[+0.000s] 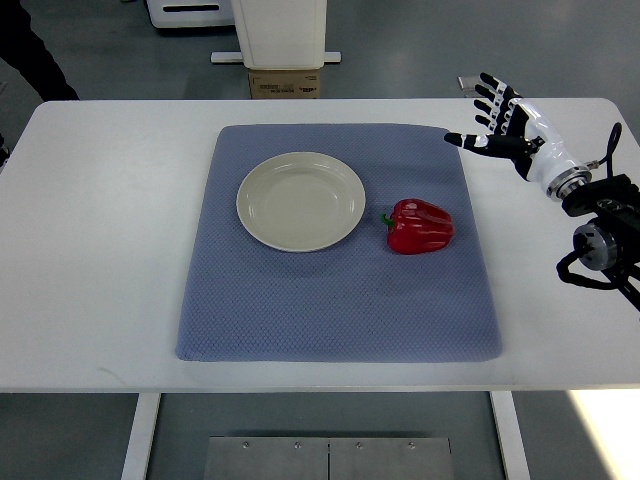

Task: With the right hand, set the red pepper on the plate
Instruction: 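Reach the right hand toward the red bell pepper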

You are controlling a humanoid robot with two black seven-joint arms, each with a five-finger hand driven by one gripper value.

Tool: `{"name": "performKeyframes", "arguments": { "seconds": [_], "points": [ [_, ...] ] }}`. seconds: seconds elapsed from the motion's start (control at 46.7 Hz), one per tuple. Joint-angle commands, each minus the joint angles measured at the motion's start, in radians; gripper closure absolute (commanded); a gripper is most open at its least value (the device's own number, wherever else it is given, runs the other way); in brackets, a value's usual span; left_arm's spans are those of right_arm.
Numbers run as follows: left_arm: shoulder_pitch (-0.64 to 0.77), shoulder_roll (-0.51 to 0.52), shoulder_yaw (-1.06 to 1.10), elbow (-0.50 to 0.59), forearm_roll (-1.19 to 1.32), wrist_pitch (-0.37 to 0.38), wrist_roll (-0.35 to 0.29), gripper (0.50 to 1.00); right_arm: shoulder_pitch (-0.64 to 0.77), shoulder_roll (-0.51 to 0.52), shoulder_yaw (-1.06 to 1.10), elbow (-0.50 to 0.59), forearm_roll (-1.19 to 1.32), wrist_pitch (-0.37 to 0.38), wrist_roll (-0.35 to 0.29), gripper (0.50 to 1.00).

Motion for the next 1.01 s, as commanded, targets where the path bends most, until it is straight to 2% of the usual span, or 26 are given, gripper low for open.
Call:
{"name": "performKeyframes", "arguments": {
  "seconds": [0.0,0.535,0.749,0.984],
  "points": [
    [0.000,0.000,0.000,0.000,0.000,0.000,0.000,0.500,0.016,-0.023,-0.042,0.031,-0.024,0.002,0.023,0.500],
    [0.000,0.000,0.000,0.000,-0.001,0.000,0.000,0.500,0.145,-0.078,-0.346,0.087,-0.268,0.014,0.155,0.500],
    [0.000,0.000,0.000,0.000,0.000,0.000,0.000,0.500,0.205,-0.074,-0.491,0.087,-0.340,0.011,0.160,0.500],
    [0.000,0.000,0.000,0.000,0.000,0.000,0.000,0.500,0.223,-0.065,-0.553,0.083,-0.368,0.003,0.158,0.500]
  ]
}}
